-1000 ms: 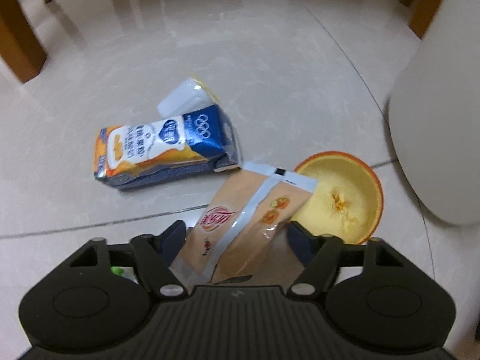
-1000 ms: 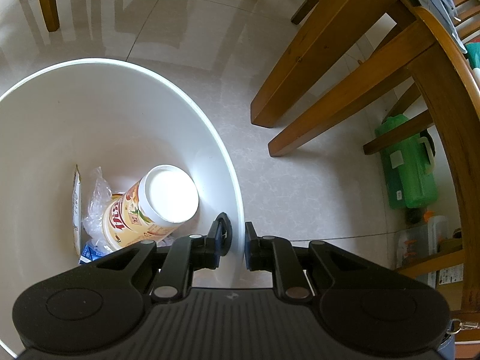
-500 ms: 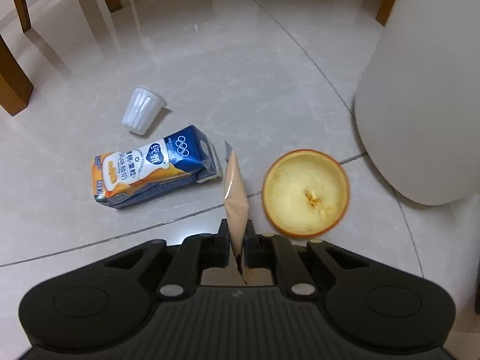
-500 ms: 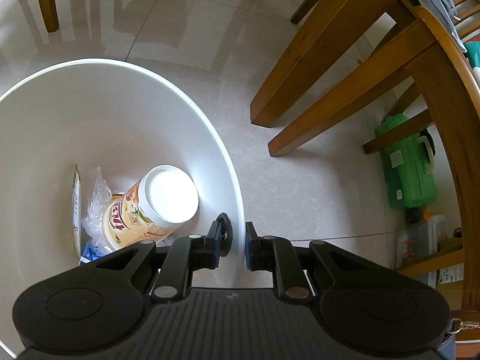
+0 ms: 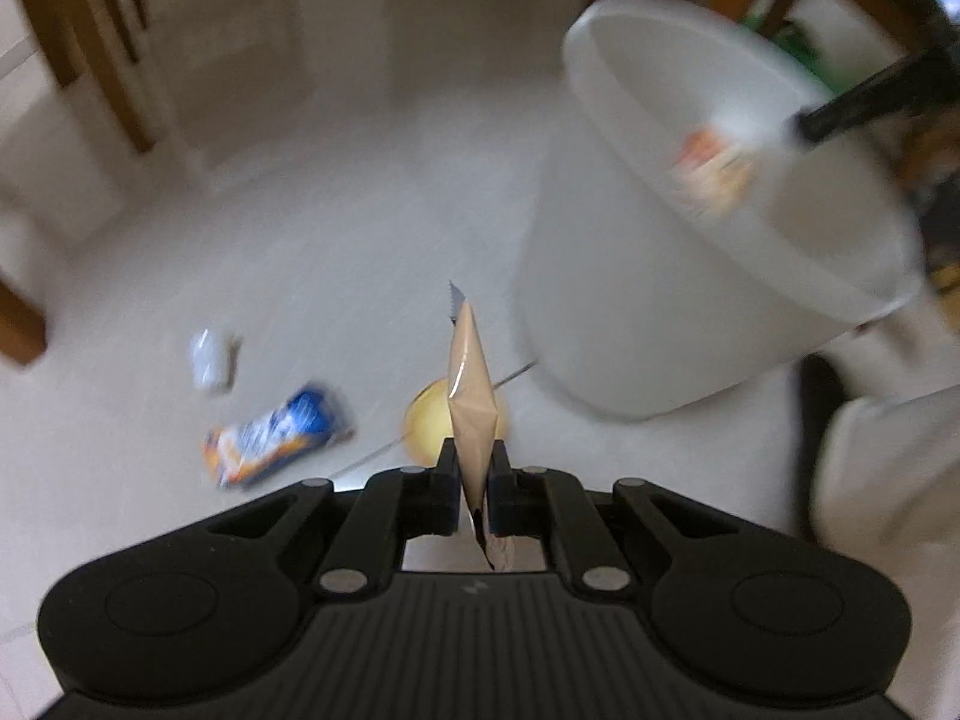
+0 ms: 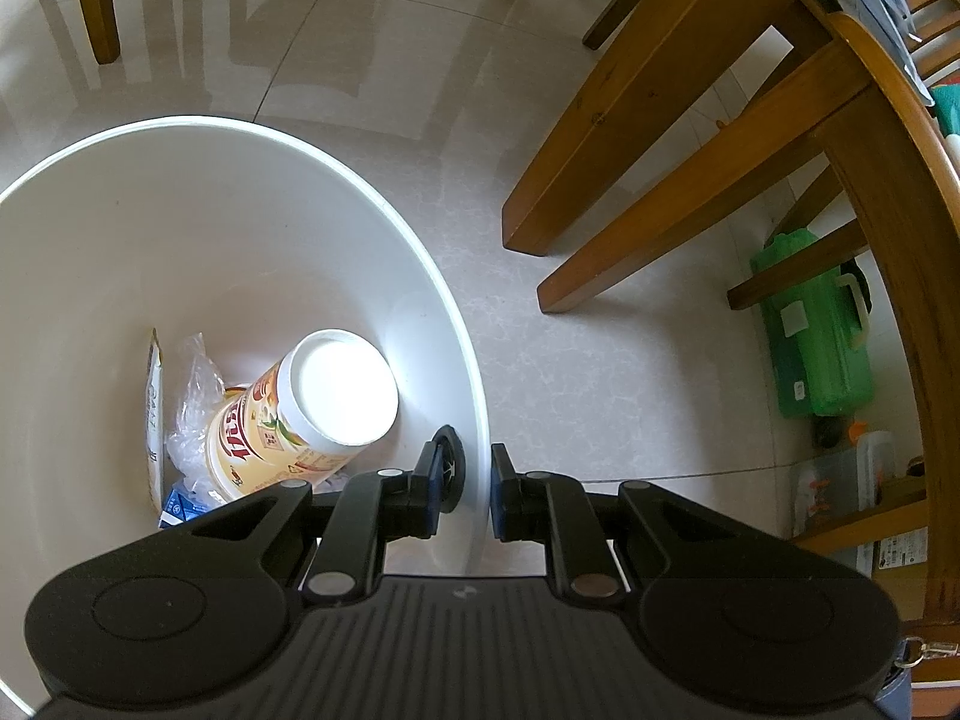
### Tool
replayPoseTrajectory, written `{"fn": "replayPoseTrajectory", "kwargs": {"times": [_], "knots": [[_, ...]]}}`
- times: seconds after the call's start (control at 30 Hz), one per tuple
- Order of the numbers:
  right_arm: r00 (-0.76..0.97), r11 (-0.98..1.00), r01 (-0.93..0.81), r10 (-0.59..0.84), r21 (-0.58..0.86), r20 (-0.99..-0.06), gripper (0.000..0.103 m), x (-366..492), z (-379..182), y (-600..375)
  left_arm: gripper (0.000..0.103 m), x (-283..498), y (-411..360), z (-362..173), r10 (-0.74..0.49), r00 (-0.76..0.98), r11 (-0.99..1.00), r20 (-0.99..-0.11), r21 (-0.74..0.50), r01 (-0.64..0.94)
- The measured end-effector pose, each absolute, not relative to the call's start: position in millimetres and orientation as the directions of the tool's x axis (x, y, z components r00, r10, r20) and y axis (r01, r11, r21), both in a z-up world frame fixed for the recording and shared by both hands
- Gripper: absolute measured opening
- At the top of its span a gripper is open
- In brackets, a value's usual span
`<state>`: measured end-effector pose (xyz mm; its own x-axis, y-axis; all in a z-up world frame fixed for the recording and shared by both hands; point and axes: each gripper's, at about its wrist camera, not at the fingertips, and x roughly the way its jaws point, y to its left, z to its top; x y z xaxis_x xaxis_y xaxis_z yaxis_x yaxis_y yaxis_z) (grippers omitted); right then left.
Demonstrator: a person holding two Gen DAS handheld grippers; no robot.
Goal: Collect trash
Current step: 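Carry the sachet over the bin and open the left tool, then lower the left tool onto the small white cup and close it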
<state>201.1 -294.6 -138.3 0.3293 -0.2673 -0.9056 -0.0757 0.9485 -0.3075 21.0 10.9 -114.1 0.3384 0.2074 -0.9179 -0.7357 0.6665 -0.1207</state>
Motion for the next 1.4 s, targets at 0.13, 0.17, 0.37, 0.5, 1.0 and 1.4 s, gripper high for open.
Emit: {"fn": "replayPoseTrajectory", "kwargs": {"times": [0.13,0.17,0.37,0.5,1.0,1.4], "knots": [[0.330,0.948,-0.075,-0.268,-0.308,-0.905,0.018,201,-138,-294,0.006,53,12,-49,0.203,0.422,0.738,-0.884,-0.145,-0.659],[0.329,0.948,-0.075,-0.268,-0.309,-0.905,0.018,201,-139,-294,0.006,62,12,-35,0.201,0.440,0.755,-0.875,-0.148,-0.639],[0.328,0.949,-0.073,-0.266,-0.305,-0.906,0.018,201,-139,-294,0.013,116,12,12,0.205,0.552,0.836,-0.809,-0.149,-0.528],[0.330,0.949,-0.074,-0.267,-0.307,-0.905,0.018,201,-138,-295,0.079,135,13,10,0.246,0.560,0.835,-0.791,-0.120,-0.537],[0.328,0.947,-0.071,-0.275,-0.314,-0.904,0.019,200,-139,-294,0.085,52,65,-14,0.408,0.449,0.674,-0.795,-0.069,-0.736],[0.326,0.939,-0.070,-0.297,-0.337,-0.897,0.020,202,-140,-290,0.085,-50,122,-128,0.433,0.226,0.259,-0.872,-0.119,-0.958]]}}
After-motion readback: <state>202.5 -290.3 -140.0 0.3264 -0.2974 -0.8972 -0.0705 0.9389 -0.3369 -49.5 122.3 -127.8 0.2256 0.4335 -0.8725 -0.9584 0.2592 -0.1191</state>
